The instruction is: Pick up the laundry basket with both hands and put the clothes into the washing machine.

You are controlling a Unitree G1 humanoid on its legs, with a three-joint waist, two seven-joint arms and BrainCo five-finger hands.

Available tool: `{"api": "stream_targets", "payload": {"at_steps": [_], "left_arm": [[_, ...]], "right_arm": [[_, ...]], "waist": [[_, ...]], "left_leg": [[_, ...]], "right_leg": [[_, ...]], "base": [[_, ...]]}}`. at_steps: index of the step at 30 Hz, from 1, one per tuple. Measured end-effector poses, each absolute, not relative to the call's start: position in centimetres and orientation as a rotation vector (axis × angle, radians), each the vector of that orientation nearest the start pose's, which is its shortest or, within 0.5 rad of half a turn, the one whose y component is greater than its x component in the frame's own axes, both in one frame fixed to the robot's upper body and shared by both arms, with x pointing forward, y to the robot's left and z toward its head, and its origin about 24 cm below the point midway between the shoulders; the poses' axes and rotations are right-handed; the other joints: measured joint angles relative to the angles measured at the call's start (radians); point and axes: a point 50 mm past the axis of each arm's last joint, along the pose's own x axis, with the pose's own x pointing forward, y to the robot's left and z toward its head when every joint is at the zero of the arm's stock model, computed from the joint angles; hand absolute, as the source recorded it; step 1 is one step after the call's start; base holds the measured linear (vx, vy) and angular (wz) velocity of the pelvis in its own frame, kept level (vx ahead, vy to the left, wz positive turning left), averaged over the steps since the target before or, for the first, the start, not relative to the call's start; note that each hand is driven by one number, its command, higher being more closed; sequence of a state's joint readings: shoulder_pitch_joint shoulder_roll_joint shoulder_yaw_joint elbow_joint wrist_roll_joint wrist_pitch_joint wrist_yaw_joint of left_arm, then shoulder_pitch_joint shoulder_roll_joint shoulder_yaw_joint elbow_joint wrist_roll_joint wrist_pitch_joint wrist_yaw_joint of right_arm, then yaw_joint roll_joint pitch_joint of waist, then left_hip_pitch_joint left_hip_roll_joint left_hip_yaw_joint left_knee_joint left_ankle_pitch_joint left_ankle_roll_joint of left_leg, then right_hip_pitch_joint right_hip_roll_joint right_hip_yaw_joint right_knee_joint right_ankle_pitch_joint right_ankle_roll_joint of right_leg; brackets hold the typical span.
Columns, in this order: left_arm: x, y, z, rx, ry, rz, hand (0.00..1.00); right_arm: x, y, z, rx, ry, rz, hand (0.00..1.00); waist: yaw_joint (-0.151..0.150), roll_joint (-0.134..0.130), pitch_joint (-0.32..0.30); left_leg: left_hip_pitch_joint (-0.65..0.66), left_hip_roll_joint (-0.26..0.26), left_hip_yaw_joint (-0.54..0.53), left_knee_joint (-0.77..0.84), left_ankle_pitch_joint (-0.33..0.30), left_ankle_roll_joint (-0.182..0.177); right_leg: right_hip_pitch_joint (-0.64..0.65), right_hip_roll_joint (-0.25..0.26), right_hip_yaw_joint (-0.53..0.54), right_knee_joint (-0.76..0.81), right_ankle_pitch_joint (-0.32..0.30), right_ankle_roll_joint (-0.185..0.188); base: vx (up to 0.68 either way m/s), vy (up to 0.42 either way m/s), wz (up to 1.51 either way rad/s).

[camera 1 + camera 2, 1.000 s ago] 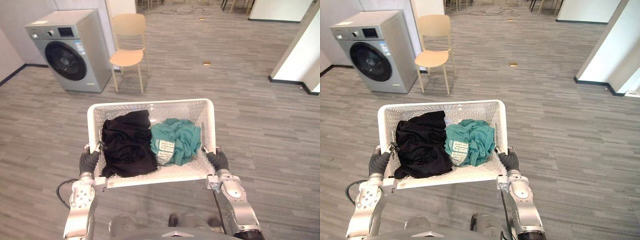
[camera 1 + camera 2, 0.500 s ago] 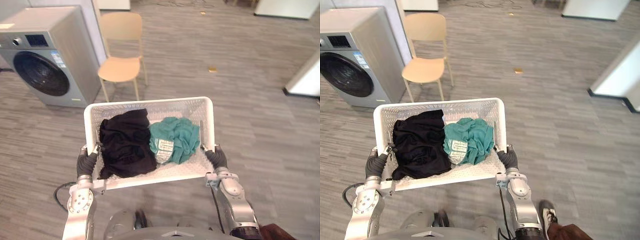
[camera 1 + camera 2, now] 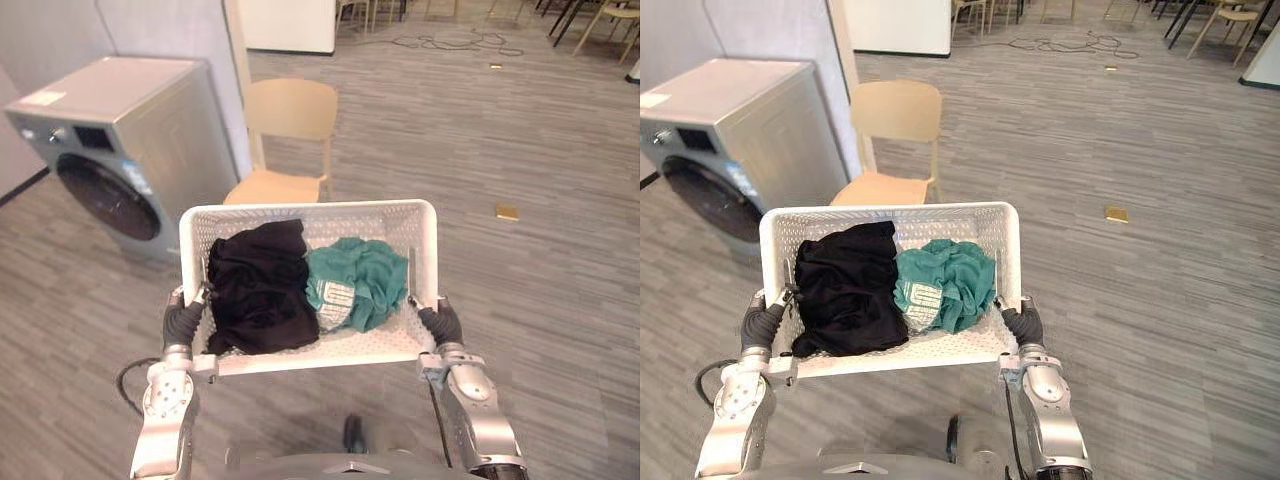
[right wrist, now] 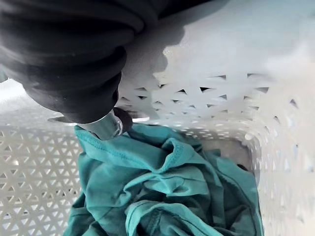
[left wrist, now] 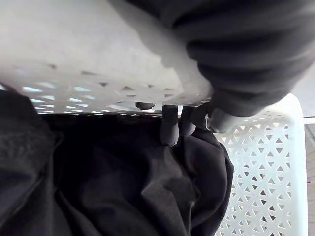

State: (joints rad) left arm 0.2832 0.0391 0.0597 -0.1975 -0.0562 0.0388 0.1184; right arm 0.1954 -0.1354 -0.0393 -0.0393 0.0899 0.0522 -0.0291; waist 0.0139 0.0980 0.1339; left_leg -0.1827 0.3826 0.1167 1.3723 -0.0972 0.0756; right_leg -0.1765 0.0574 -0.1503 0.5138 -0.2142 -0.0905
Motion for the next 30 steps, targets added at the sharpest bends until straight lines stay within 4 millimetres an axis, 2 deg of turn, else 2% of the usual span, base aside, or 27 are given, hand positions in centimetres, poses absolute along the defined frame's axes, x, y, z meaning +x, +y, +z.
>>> {"api": "stream_targets", "payload": {"at_steps": [1, 2, 3, 4, 5, 7, 8, 9, 10, 11, 12, 13, 14, 15, 16, 17, 18, 19, 20, 21, 22, 23, 24, 25, 27, 28, 30], "left_arm": [[19.4, 19.2, 2.4, 0.000, 0.109, 0.251, 1.00], [19.4, 19.2, 2.4, -0.005, 0.107, 0.253, 1.00], [19.5, 19.2, 2.6, -0.008, 0.096, 0.251, 1.00], [19.6, 19.2, 2.7, -0.012, 0.091, 0.253, 1.00], [19.6, 19.2, 2.7, -0.014, 0.091, 0.254, 1.00], [19.6, 19.0, 2.6, -0.023, 0.093, 0.254, 1.00], [19.5, 18.7, 2.5, -0.027, 0.099, 0.248, 1.00], [19.5, 18.4, 2.3, -0.033, 0.107, 0.239, 1.00], [19.4, 18.5, 2.1, -0.025, 0.119, 0.234, 1.00], [19.3, 18.7, 2.0, -0.004, 0.123, 0.226, 1.00], [19.3, 18.8, 2.1, 0.005, 0.123, 0.212, 1.00], [19.3, 18.9, 2.0, 0.016, 0.132, 0.201, 1.00], [19.3, 18.9, 2.0, 0.018, 0.134, 0.202, 1.00], [19.3, 19.0, 2.0, 0.023, 0.137, 0.204, 1.00], [19.3, 19.1, 2.1, 0.028, 0.135, 0.207, 1.00], [19.3, 19.2, 2.1, 0.029, 0.132, 0.207, 1.00], [19.4, 19.2, 2.3, 0.031, 0.126, 0.206, 1.00], [19.4, 19.2, 2.3, 0.030, 0.124, 0.207, 1.00], [19.4, 19.3, 2.3, 0.032, 0.123, 0.208, 1.00], [19.4, 19.5, 2.5, 0.045, 0.117, 0.204, 1.00], [19.5, 18.9, 2.0, 0.015, 0.136, 0.204, 1.00], [19.4, 18.8, 1.9, 0.012, 0.141, 0.204, 1.00], [19.2, 18.8, 1.8, 0.010, 0.151, 0.204, 1.00], [18.9, 18.9, 1.7, 0.011, 0.157, 0.209, 1.00], [18.9, 19.0, 1.7, 0.011, 0.155, 0.215, 1.00], [18.9, 19.1, 2.0, 0.011, 0.140, 0.220, 1.00], [18.8, 19.0, 2.2, 0.012, 0.133, 0.216, 1.00]], "right_arm": [[20.9, -19.7, 1.1, -0.054, 0.181, -0.115, 1.00], [20.9, -19.7, 1.1, -0.056, 0.179, -0.114, 1.00], [21.0, -19.8, 1.3, -0.057, 0.170, -0.115, 1.00], [21.1, -19.8, 1.5, -0.061, 0.163, -0.112, 1.00], [21.2, -19.8, 1.5, -0.062, 0.162, -0.112, 1.00], [21.1, -20.0, 1.5, -0.069, 0.163, -0.115, 1.00], [20.9, -20.2, 1.4, -0.074, 0.169, -0.119, 1.00], [20.4, -20.6, 1.4, -0.079, 0.174, -0.129, 1.00], [20.0, -20.4, 1.0, -0.070, 0.188, -0.137, 1.00], [19.4, -20.3, 0.6, -0.056, 0.206, -0.146, 1.00], [19.2, -20.2, 0.4, -0.048, 0.216, -0.152, 1.00], [19.1, -20.1, -0.2, -0.035, 0.236, -0.159, 1.00], [19.2, -20.0, -0.3, -0.030, 0.240, -0.161, 1.00], [19.2, -19.8, -0.4, -0.026, 0.242, -0.155, 1.00], [19.2, -19.6, -0.4, -0.025, 0.241, -0.147, 1.00], [19.3, -19.6, -0.3, -0.024, 0.239, -0.144, 1.00], [19.4, -19.6, -0.2, -0.022, 0.234, -0.136, 1.00], [19.4, -19.6, -0.2, -0.023, 0.231, -0.129, 1.00], [19.4, -19.6, -0.2, -0.021, 0.231, -0.128, 1.00], [19.2, -19.5, -0.4, -0.012, 0.235, -0.127, 1.00], [19.1, -20.0, -0.7, -0.028, 0.254, -0.132, 1.00], [19.2, -20.1, -0.8, -0.034, 0.264, -0.131, 1.00], [19.3, -20.3, -0.6, -0.043, 0.262, -0.123, 1.00], [19.1, -20.2, -0.8, -0.028, 0.272, -0.117, 1.00], [19.3, -20.0, -0.8, -0.026, 0.269, -0.106, 1.00], [19.5, -20.0, -0.7, -0.022, 0.263, -0.102, 1.00], [19.5, -20.1, -1.0, -0.015, 0.271, -0.102, 1.00]], "waist": [[0.005, -0.021, 0.009], [0.010, -0.034, 0.010], [0.018, -0.034, 0.005], [0.020, -0.039, 0.008], [0.020, -0.036, 0.006], [0.025, -0.035, 0.005], [0.026, -0.035, 0.005], [0.027, -0.034, 0.002], [0.036, -0.053, 0.000], [0.018, -0.100, -0.007], [0.006, -0.118, -0.007], [-0.018, -0.132, -0.008], [-0.023, -0.131, -0.007], [-0.023, -0.121, -0.002], [-0.026, -0.101, 0.001], [-0.026, -0.093, 0.000], [-0.026, -0.080, 0.005], [-0.030, -0.070, 0.001], [-0.030, -0.076, -0.004], [-0.030, -0.110, -0.010], [-0.033, -0.075, -0.002], [-0.031, -0.065, -0.003], [-0.015, -0.061, 0.000], [0.013, -0.071, -0.001], [0.031, -0.081, -0.002], [0.029, -0.080, -0.003], [0.025, -0.075, -0.006]], "left_leg": [[-0.071, -0.055, 0.046, -0.086, -0.080, -0.009], [-0.096, -0.079, 0.060, -0.159, -0.104, -0.022], [-0.124, -0.124, 0.081, -0.360, -0.140, -0.055], [-0.144, -0.157, 0.094, -0.580, -0.149, -0.081], [-0.149, -0.174, 0.096, -0.690, -0.142, -0.096], [-0.134, -0.231, 0.100, -0.933, -0.080, -0.130], [-0.113, -0.266, 0.105, -0.980, -0.033, -0.105], [-0.100, -0.289, 0.095, -0.974, 0.009, -0.060], [-0.067, -0.323, 0.109, -0.929, 0.012, -0.037], [-0.019, -0.367, 0.119, -0.916, -0.052, -0.025], [0.005, -0.389, 0.118, -0.917, -0.080, -0.012], [0.049, -0.407, 0.108, -0.926, -0.105, -0.004], [0.073, -0.409, 0.102, -0.930, -0.120, -0.001], [0.125, -0.407, 0.091, -0.960, -0.130, 0.000], [0.173, -0.396, 0.068, -0.999, -0.130, 0.000], [0.196, -0.390, 0.059, -1.019, -0.130, 0.000], [0.236, -0.382, 0.035, -1.053, -0.131, -0.012], [0.260, -0.369, 0.017, -1.063, -0.147, -0.046], [0.265, -0.367, 0.017, -1.055, -0.161, -0.069], [0.265, -0.383, 0.016, -0.998, -0.201, -0.114], [0.230, -0.351, 0.001, -0.841, -0.253, -0.123], [0.193, -0.330, 0.004, -0.750, -0.245, -0.127], [0.106, -0.291, 0.012, -0.564, -0.219, -0.124], [0.043, -0.256, 0.019, -0.505, -0.239, -0.106], [0.002, -0.233, -0.018, -0.627, -0.252, -0.110], [-0.011, -0.229, -0.061, -0.760, -0.244, -0.130], [0.003, -0.213, -0.093, -0.889, -0.201, -0.170]], "right_leg": [[0.101, -0.001, 0.029, -0.074, -0.023, -0.003], [0.126, -0.003, 0.038, -0.101, -0.021, 0.002], [0.170, -0.005, 0.053, -0.148, -0.020, 0.011], [0.213, -0.005, 0.060, -0.186, -0.024, 0.019], [0.231, -0.006, 0.064, -0.204, -0.028, 0.026], [0.282, -0.023, 0.082, -0.222, -0.062, 0.075], [0.317, -0.044, 0.087, -0.190, -0.108, 0.109], [0.309, -0.055, 0.089, -0.093, -0.146, 0.138], [0.242, -0.105, 0.091, 0.148, -0.162, 0.173], [0.131, -0.182, 0.085, 0.412, -0.062, 0.194], [0.087, -0.213, 0.083, 0.516, 0.034, 0.193], [0.014, -0.258, 0.080, 0.665, 0.166, 0.169], [-0.020, -0.270, 0.071, 0.713, 0.139, 0.140], [-0.065, -0.286, 0.029, 0.723, 0.072, 0.112], [-0.095, -0.293, -0.037, 0.646, 0.014, 0.106], [-0.108, -0.291, -0.070, 0.593, -0.007, 0.107], [-0.129, -0.273, -0.121, 0.469, -0.031, 0.112], [-0.137, -0.234, -0.144, 0.292, -0.032, 0.113], [-0.132, -0.210, -0.145, 0.179, -0.015, 0.109], [-0.098, -0.200, -0.158, -0.047, 0.117, 0.084], [-0.067, -0.195, -0.190, -0.041, 0.133, 0.046], [-0.050, -0.184, -0.187, -0.050, 0.116, 0.040], [-0.018, -0.172, -0.182, -0.063, 0.083, 0.039], [0.025, -0.166, -0.172, -0.083, 0.062, 0.039], [0.049, -0.165, -0.158, -0.112, 0.060, 0.040], [0.050, -0.166, -0.158, -0.118, 0.060, 0.041], [0.050, -0.166, -0.157, -0.108, 0.060, 0.042]], "base": [[0.62, -0.172, -0.23], [0.59, -0.127, -0.38], [0.71, -0.082, -0.37], [0.72, -0.055, -0.34], [0.61, -0.003, -0.28], [0.43, 0.057, -0.39], [0.63, 0.153, -0.52], [0.77, 0.233, -0.70], [0.77, 0.237, -0.45], [0.66, 0.188, -0.23], [0.64, 0.118, 0.28], [0.64, 0.083, 0.32], [0.63, 0.076, 0.24], [0.60, 0.075, 0.15], [0.58, 0.052, 0.14], [0.67, 0.024, 0.29], [0.66, -0.031, 0.40], [0.53, -0.057, 0.45], [0.43, -0.067, 0.56], [0.53, -0.116, 0.62], [0.52, -0.097, 0.56], [0.57, -0.099, 0.33], [0.39, -0.038, -0.08], [0.37, -0.056, -0.22], [0.37, -0.045, -0.36], [0.37, 0.008, -0.28], [0.26, 0.115, -0.21]]}}
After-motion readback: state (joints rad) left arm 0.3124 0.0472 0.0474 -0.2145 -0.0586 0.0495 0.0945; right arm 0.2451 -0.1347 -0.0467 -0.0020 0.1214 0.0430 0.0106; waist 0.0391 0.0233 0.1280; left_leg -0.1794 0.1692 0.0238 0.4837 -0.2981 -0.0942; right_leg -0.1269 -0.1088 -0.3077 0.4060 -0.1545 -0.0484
